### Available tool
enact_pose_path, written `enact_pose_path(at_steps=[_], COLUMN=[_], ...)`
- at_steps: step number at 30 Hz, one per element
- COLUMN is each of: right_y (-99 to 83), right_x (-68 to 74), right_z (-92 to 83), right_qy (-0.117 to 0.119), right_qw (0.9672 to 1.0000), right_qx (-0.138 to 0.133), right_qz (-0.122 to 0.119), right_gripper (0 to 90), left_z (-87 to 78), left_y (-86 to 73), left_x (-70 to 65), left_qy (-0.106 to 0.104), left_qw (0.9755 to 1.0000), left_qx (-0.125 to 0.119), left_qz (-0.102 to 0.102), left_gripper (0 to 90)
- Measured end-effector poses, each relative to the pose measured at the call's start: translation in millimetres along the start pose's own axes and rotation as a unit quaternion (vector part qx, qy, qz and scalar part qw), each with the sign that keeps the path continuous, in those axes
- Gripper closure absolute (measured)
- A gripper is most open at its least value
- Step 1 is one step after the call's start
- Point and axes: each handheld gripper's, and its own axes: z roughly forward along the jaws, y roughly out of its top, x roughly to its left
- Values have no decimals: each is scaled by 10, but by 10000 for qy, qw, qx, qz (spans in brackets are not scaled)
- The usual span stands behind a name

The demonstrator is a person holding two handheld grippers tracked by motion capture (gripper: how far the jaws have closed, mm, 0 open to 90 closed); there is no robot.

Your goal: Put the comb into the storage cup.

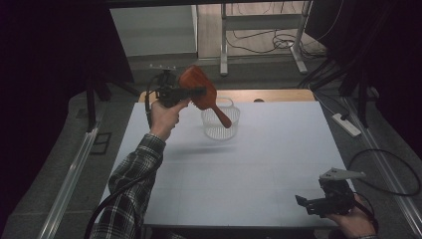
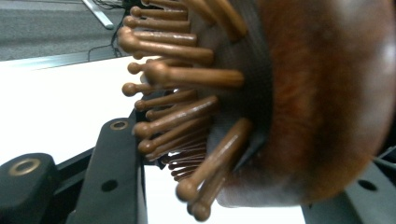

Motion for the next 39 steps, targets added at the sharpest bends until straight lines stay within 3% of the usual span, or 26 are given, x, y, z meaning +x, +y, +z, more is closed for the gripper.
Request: enact_pose_path(at_steps=[18, 39], right_y=[6, 5], right_x=[-2, -2], right_z=[18, 25], right_qy=[97, 107], right_qw=[9999, 9998], right_qx=[98, 139], right_qz=[-30, -14], right_gripper=[0, 0], left_z=[134, 471], left_y=[85, -111], left_x=[146, 202], left_qy=[350, 478], left_qw=[9993, 9988], left_qx=[-78, 102], left_qz=[-83, -21], left_gripper=[516, 516])
